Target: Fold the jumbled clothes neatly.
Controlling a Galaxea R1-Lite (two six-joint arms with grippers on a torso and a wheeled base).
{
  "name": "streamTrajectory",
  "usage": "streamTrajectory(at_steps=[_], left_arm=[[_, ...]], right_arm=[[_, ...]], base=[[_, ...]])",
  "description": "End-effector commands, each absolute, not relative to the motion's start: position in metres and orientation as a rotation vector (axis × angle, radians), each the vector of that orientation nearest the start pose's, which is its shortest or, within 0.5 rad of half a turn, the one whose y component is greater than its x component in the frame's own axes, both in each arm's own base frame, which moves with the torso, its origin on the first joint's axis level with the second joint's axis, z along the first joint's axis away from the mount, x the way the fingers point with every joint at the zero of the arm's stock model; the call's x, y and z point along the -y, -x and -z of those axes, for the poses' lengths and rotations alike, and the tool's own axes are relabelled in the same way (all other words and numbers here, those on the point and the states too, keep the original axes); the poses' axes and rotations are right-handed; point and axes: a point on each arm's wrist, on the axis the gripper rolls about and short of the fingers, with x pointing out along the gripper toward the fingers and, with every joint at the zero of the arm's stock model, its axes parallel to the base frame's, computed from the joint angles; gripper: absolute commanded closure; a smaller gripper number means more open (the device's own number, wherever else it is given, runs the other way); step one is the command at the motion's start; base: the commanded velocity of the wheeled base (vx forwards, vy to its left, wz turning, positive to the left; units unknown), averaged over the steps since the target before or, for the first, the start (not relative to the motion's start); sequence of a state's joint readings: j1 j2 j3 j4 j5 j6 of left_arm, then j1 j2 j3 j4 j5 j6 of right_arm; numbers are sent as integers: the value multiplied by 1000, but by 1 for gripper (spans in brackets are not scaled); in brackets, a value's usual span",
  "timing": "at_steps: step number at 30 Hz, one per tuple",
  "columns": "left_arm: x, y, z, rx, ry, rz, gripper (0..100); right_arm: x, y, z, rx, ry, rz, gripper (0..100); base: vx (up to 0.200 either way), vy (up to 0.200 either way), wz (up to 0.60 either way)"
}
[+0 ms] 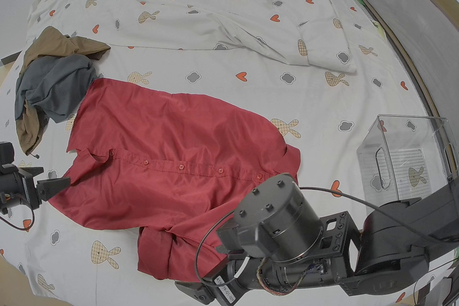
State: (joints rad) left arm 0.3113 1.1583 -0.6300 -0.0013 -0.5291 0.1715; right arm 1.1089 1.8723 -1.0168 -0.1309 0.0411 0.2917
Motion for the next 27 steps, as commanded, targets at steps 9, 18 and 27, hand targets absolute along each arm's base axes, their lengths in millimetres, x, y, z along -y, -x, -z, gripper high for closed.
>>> streamTrajectory(at_steps=[9,18,27], left_arm=[[-32,-154,-195,-477,47,285,0],[-32,-155,-195,-477,46,285,0],[-32,-154,-194,-481,46,286,0]], right_arm=[[-295,-159,-143,-793,103,-954,0],[-293,-158,-147,-782,101,-949,0],[-295,-158,-142,-795,109,-946,0]], base=[[0,133,0],[0,200,0],[0,200,0]])
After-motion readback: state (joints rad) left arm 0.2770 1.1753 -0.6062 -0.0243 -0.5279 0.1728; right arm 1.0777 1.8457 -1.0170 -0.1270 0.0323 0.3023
